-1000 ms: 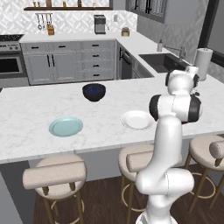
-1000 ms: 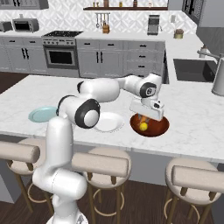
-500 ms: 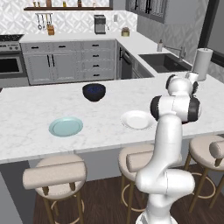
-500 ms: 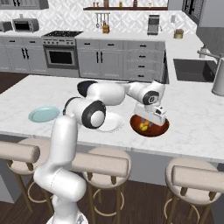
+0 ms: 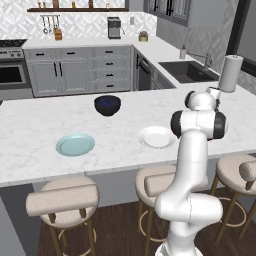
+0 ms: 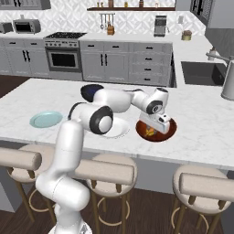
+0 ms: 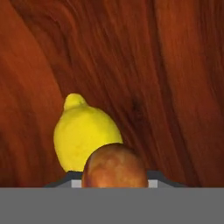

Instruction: Pick the chicken drumstick and lemon from their plates and place them in the bowl. Then put the bowl in the fridge.

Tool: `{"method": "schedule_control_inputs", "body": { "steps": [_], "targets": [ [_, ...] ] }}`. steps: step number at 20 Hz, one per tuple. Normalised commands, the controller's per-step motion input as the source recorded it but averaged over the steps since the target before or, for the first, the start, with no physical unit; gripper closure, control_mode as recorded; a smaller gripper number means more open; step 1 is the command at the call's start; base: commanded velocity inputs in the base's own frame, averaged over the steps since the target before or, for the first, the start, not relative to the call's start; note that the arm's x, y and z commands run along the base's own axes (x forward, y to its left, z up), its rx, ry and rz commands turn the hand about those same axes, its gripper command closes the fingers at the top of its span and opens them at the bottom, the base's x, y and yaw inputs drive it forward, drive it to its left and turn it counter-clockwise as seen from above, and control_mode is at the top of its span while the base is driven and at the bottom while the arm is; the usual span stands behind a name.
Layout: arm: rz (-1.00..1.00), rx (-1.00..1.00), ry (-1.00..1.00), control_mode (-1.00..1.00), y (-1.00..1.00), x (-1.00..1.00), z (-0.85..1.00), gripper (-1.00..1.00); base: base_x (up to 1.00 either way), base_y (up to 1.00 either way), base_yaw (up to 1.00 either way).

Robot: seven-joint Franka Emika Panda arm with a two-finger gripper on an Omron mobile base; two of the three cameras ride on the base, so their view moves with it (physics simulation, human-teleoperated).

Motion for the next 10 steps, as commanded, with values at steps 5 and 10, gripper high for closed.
{"method": "schedule_control_inputs", "body": {
  "steps": [5,10],
  "targets": [
    [-0.05,0.00,0.00,-1.00,0.00,0.43,-0.06,-1.00,0.00,0.00,0.00],
    [0.00,0.00,-0.05,-1.00,0.00,-0.12,0.01,-1.00,0.00,0.00,0.00]
  ]
}}
